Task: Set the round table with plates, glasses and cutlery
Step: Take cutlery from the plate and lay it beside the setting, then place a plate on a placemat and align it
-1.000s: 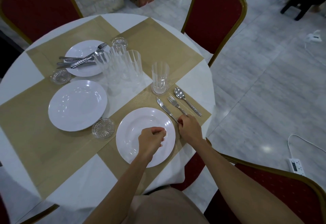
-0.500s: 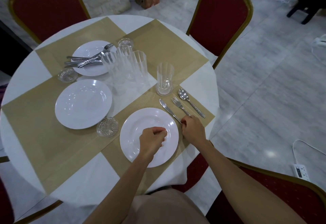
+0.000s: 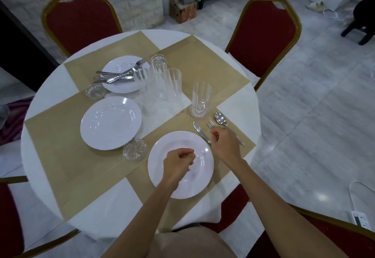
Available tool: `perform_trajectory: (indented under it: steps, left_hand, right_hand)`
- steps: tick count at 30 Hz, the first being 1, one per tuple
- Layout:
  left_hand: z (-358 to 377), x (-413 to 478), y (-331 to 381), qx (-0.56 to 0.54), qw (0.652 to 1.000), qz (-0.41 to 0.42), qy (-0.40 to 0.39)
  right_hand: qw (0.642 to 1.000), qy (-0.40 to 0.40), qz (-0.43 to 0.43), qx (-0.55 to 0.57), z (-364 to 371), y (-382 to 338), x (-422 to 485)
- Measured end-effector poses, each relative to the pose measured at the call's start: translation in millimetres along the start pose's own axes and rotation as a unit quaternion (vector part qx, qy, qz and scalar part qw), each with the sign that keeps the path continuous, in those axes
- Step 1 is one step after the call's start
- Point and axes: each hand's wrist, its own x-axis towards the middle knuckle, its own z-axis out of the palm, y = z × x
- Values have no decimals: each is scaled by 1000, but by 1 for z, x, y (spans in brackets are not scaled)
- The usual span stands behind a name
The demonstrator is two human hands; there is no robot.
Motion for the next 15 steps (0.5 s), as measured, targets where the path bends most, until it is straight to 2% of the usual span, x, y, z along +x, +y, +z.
perform_trajectory:
  steps: [10,15]
  left_hand:
    - [-81,2,16,-142,988,-6,60]
    - [-126,6,11,-182,978,-10,104]
  right_hand:
    - [987,-32,-123,100,10,-104,8]
    - [980,-68,-147,115,28,-142,3]
